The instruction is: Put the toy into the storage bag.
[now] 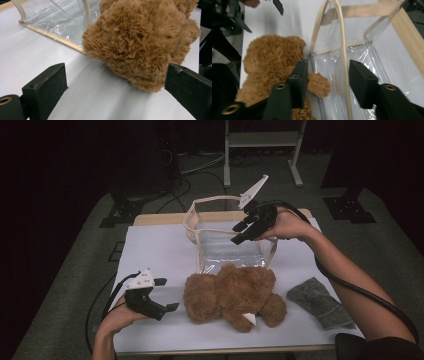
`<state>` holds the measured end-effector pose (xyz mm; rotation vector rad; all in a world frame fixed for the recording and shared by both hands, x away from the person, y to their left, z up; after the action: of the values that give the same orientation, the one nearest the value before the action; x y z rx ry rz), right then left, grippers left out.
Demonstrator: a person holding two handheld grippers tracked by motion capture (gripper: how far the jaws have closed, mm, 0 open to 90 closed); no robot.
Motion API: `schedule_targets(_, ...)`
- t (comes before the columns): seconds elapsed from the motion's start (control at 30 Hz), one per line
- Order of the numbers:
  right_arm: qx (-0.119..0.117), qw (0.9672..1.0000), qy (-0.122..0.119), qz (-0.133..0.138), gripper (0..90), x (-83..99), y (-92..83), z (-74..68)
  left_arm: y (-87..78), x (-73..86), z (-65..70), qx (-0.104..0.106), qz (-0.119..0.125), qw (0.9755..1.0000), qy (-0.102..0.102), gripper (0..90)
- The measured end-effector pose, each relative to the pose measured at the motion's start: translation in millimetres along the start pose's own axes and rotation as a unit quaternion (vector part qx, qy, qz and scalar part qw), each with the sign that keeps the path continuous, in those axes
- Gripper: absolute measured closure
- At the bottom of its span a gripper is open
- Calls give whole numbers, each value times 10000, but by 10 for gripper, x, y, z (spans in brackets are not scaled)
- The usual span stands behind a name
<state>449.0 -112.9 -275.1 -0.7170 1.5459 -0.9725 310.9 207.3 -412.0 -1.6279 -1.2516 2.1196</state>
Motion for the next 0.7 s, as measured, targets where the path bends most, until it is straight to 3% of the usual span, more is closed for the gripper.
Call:
schedule_targets(0.2, 42, 9999, -136, 50, 414, -52, -128, -114, 0, 4, 9, -20, -12, 10000, -15, 34)
schedule_targets(0.47, -60, 9989, -436, 184, 384, -37, -200, -427, -13, 11, 10, -26, 25, 10000, -39, 34)
schedule_targets(0.5, -118, 9984, -539, 153, 378, -29, -172, -524, -14, 10, 8, -28, 25, 10000, -45, 34)
schedule_targets(0.67, -304, 9973, -664, -10, 361, -11, -54, -660, -24, 23, -8, -40, 20, 10000, -66, 33)
schedule_targets(0.7, -393, 9962, -753, -174, 348, -1, 58, -733, -29, 32, -17, -41, 14, 10000, -85, 34)
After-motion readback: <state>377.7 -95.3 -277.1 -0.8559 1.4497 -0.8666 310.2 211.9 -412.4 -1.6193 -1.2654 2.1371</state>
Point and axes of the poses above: each handheld gripper's, and its own axes: y roughly forward along the jaws, x roughly out of its underside, z roughly to its right, the point moved 3 cm from there along y, roughly forward along the jaws, and after that the axes turned 11 degrees about -z, right-handed, at the moved point
